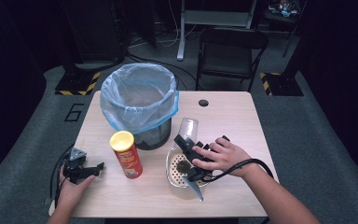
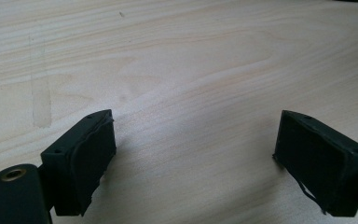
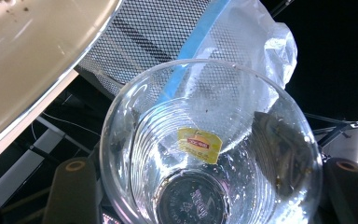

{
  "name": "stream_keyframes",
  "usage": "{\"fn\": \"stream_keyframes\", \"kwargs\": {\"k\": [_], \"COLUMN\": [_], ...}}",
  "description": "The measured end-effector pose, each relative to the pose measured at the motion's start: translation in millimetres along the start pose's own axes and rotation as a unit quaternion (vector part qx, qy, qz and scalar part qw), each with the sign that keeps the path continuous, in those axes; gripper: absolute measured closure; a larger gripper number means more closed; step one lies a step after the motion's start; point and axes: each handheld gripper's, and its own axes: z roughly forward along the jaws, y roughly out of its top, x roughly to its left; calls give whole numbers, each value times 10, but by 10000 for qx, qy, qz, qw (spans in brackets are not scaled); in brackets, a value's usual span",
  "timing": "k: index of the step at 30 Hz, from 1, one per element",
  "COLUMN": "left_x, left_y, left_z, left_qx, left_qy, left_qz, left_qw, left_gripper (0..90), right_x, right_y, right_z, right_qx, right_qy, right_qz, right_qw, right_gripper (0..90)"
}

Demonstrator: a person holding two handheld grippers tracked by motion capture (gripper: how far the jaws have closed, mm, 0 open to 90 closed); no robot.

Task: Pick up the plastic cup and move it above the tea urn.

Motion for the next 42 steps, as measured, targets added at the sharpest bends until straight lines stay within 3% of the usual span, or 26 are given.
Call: {"fn": "stream_keyframes", "kwargs": {"k": [27, 39, 40, 41, 42], "left_x": [0, 0, 0, 0, 0], "left_y": [0, 0, 0, 0, 0], "left_z": [0, 0, 0, 0, 0], "left_qx": [-1, -1, -3, -3, -5], "left_qy": [-1, -1, -2, -2, -1], "left_qz": [-1, -1, -2, -2, -4], "left_qw": [10000, 10000, 10000, 10000, 10000], "left_gripper": [120, 121, 121, 121, 121], "right_x": [-18, -53, -18, -54, 4], "right_y": [-12, -95, -81, -108, -99], "right_z": [-14, 96, 101, 117, 109], "right_qx": [-58, -127, -43, -114, 51], "right_qy": [-86, 195, 169, 239, 262], "right_qz": [28, 552, 889, 586, 1083], "right_qw": [9999, 9982, 9959, 9979, 9938], "right_gripper": [333, 333, 333, 333, 333]}}
